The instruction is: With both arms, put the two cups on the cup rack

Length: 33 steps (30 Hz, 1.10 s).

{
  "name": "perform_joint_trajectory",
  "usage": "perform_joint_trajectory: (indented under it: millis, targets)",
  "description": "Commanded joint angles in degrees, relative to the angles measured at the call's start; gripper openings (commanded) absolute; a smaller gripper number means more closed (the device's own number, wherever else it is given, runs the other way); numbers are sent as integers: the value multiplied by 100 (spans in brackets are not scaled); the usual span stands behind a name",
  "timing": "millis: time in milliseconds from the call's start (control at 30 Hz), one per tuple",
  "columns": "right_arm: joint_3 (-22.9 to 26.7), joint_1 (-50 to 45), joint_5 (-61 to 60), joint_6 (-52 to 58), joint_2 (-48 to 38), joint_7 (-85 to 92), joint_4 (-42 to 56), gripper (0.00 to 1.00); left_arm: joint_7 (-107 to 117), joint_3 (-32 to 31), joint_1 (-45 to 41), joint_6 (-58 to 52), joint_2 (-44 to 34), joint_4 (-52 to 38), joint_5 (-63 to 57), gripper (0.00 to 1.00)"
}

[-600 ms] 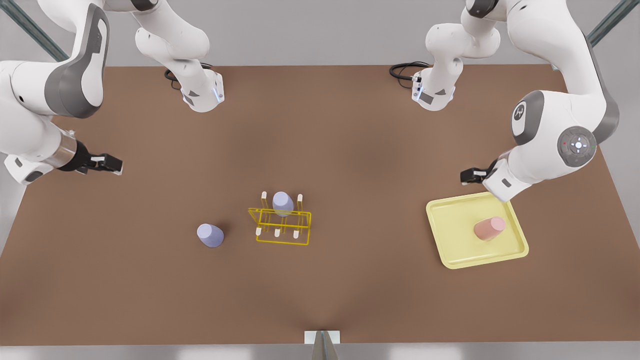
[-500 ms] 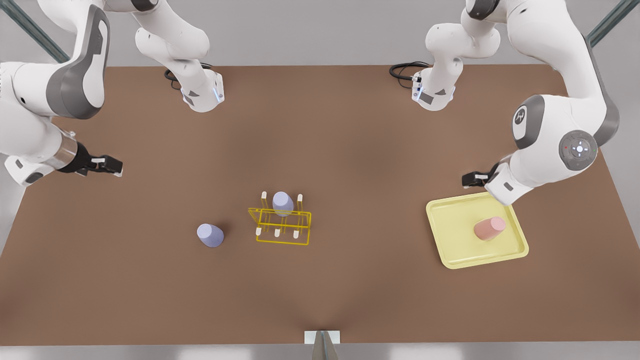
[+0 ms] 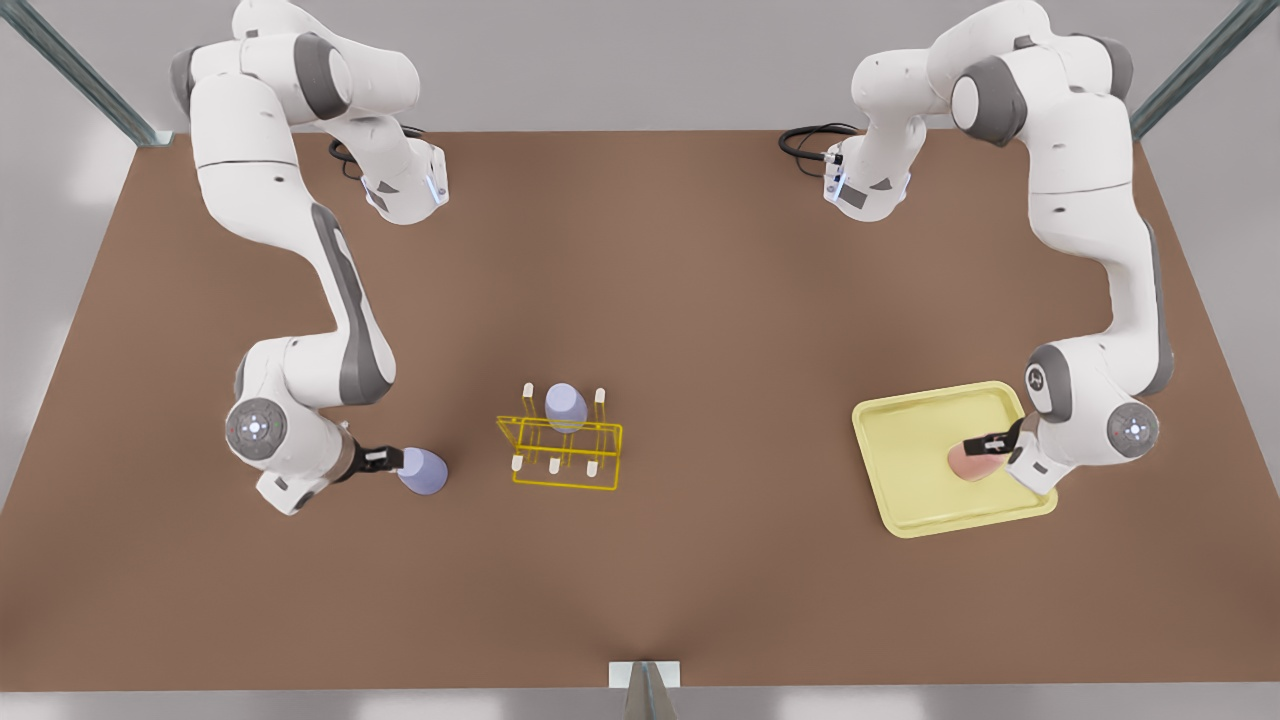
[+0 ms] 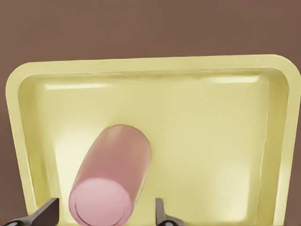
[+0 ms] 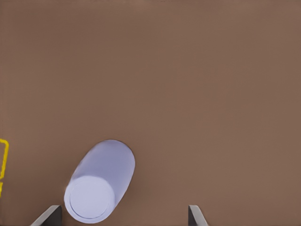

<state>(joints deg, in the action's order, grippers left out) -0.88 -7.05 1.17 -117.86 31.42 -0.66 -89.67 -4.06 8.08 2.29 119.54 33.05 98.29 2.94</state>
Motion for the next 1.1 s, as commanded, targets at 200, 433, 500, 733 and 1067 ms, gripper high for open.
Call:
perform_joint_trajectory:
  millis: [200, 433, 500, 733, 1067]
  targets:
    - [0, -244, -30, -1503, 189, -1261, -429, 100, -675, 1, 35, 1072, 193, 366, -4, 100]
    - [0, -244, -30, -1512, 277, -1279, -921, 100, -692, -8, 53, 1080, 254, 349, -4, 89]
    - [0, -244, -30, -1512, 347, -1279, -965, 100, -684, -17, 53, 1072, 254, 340, -4, 89]
    - [0, -306, -38, -1854, 400, -1279, -1220, 100, -561, -236, 70, 1028, 193, 252, 171, 88]
    - [-9, -297, -30, -2162, 365, -1279, -1440, 100, -411, -307, 44, 1019, 333, 190, 127, 86]
